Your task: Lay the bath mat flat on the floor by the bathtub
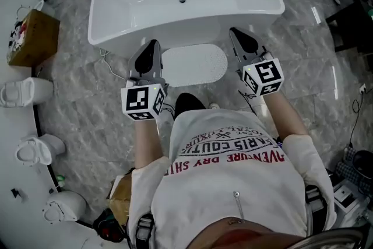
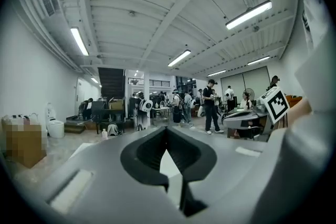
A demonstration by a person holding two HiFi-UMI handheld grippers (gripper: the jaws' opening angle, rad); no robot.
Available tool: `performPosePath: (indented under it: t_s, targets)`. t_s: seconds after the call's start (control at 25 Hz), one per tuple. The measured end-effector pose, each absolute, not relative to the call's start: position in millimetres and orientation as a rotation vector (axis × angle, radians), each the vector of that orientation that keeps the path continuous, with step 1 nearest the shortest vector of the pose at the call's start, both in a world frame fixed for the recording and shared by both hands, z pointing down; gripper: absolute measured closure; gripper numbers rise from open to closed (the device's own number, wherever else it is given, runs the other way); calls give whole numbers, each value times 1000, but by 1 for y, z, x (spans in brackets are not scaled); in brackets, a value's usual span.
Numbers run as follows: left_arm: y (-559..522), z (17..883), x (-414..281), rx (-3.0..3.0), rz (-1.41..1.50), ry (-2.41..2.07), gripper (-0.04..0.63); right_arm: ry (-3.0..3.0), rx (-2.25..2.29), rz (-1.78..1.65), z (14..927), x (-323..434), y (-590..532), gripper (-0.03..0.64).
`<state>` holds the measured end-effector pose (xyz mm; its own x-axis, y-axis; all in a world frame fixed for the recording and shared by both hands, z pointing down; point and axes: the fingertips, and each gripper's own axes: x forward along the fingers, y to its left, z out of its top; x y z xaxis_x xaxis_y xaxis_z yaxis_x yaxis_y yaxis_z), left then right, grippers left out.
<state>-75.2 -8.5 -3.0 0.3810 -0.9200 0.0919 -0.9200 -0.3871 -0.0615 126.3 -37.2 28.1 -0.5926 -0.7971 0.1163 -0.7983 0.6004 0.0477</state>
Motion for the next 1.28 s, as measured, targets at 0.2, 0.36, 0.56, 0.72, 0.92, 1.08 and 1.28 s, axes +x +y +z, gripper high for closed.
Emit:
performPosePath:
  t_s: [0.2, 0.36, 0.56, 0.72, 0.92, 1.08, 1.28]
  targets:
    - [20, -22, -71, -2568, -135, 1729, 584, -2726, 1331, -76, 13, 134, -11, 609]
    - [31, -27, -59, -2565, -136, 1708, 584, -2744, 1317, -79, 9, 141, -3, 609]
    - [40, -36, -52, -2581, -121, 1680, 584, -2765, 1300, -96, 4, 134, 8, 609]
    - [46, -38, -48, -2591, -126, 1665, 584, -2768, 1314, -85, 3, 133, 15, 609]
    - [50, -31, -49, -2589, -163, 1689, 584, -2753, 1336, -63, 6, 137, 19, 609]
    - [52, -25, -45, -2597, -192, 1685, 584, -2730, 1349, -63, 9, 141, 21, 609]
    - [55, -18, -42, -2610, -201, 1684, 584, -2739, 1350, -25, 11, 142, 25, 609]
